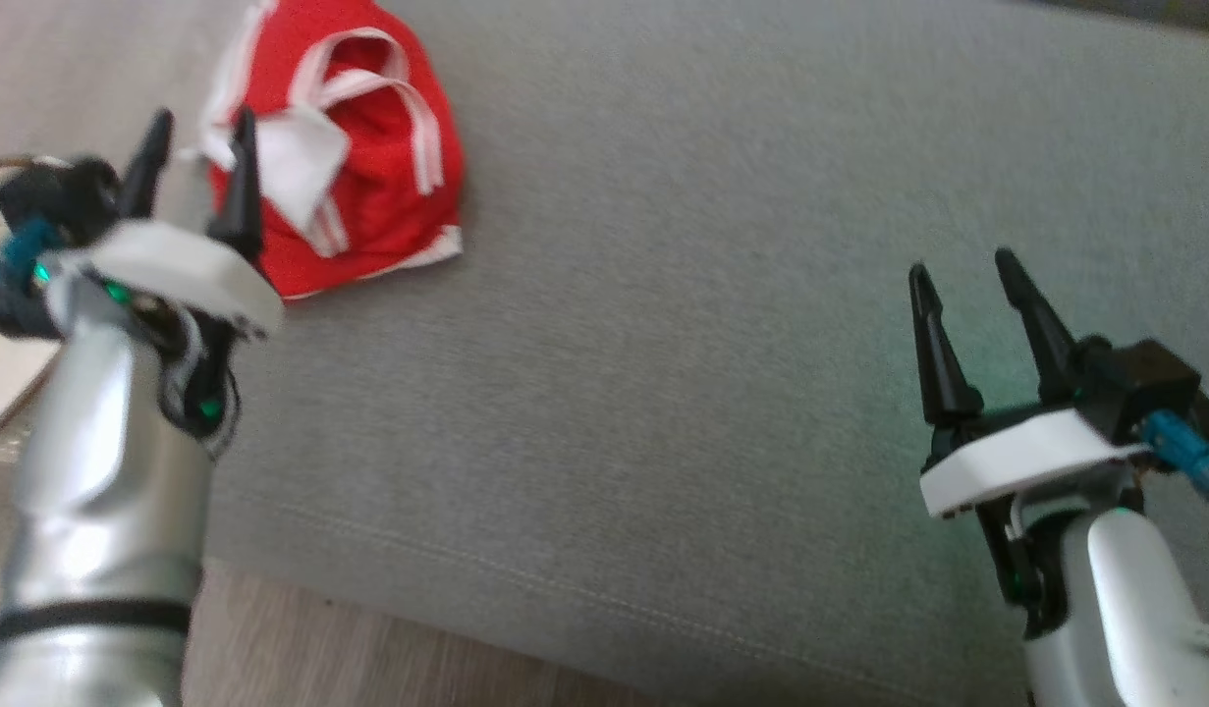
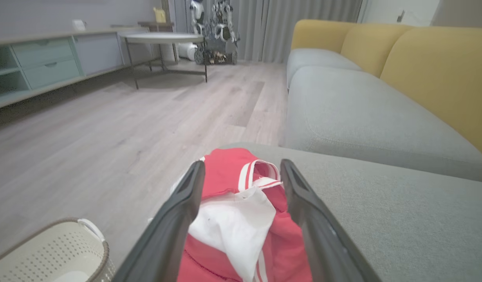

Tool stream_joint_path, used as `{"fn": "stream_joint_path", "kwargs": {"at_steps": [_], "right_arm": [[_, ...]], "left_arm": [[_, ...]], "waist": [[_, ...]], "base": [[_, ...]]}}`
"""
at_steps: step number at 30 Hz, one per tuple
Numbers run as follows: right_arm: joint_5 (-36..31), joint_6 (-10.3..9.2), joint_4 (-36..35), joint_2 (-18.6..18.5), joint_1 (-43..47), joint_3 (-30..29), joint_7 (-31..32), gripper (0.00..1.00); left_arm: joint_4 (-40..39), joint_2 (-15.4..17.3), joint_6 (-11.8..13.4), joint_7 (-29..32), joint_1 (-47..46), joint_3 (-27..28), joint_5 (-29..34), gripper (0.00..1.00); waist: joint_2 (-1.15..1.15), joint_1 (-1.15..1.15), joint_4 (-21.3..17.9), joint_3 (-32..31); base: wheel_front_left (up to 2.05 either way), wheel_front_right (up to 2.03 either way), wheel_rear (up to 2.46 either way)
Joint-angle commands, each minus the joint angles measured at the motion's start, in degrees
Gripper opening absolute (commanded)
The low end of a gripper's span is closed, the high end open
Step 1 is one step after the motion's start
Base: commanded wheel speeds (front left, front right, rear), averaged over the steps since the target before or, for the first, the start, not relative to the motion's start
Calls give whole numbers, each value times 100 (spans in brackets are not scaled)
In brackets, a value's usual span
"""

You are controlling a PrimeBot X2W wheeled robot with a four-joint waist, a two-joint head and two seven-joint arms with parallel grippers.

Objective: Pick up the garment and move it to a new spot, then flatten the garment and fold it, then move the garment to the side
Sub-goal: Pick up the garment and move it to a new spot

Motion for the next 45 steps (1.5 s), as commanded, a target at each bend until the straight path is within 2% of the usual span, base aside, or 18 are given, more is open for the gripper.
{"fn": "stream_joint_path", "kwargs": {"at_steps": [1, 7, 18, 19, 20, 21, 26, 29, 34, 38, 45], "right_arm": [[-63, -4, -286, -20, -310, 156, 32, 100], [-118, -4, -384, -20, -564, 230, 85, 100], [-173, -4, -461, -20, -844, 337, 175, 100], [-175, -4, -467, -20, -843, 324, 179, 100], [-180, -4, -475, -20, -840, 304, 181, 100], [-184, -4, -481, -20, -836, 282, 183, 100], [-163, -4, -472, -20, -823, 171, 175, 100], [-134, -4, -435, -20, -775, 115, 126, 100], [-89, -4, -388, -20, -622, 39, 44, 100], [16, -4, -344, -20, -442, -17, -24, 100], [250, -4, -341, -20, 14, -153, -69, 100]], "left_arm": [[137, 334, -50, 92, -517, 207, -119, 100], [1234, 589, -125, 410, -1401, 203, -616, 100], [2556, 1029, -134, 1297, -2131, 14, -1425, 100], [2589, 1066, -134, 1302, -2156, -32, -1469, 98], [2618, 1112, -134, 1271, -2176, -75, -1493, 38], [2639, 1148, -134, 1204, -2194, -111, -1508, 0], [2652, 1342, -134, 686, -2247, -409, -1418, 0], [2640, 1521, -133, 17, -2337, -545, -1235, 0], [2428, 1661, -110, -321, -2350, -618, -1044, 0], [1944, 1737, -3, -376, -2185, -681, -836, 0], [416, 1791, 273, -383, -1277, -678, -616, 0]], "waist": [[0, 0, -385, 461], [0, 0, -637, 915], [0, 0, -857, 1309], [0, 0, -859, 1319], [0, 0, -855, 1329], [0, 0, -848, 1332], [0, 0, -781, 1226], [0, 0, -706, 988], [0, 0, -633, 542], [0, 0, -615, 137], [0, 0, -692, -559]], "base": [[0, 0, 0], [0, 0, 0], [0, 0, 0], [0, 0, 0], [0, 0, 0], [0, 0, 0], [0, 0, 0], [0, 0, 0], [0, 0, 0], [0, 0, 0], [0, 0, 0]]}}
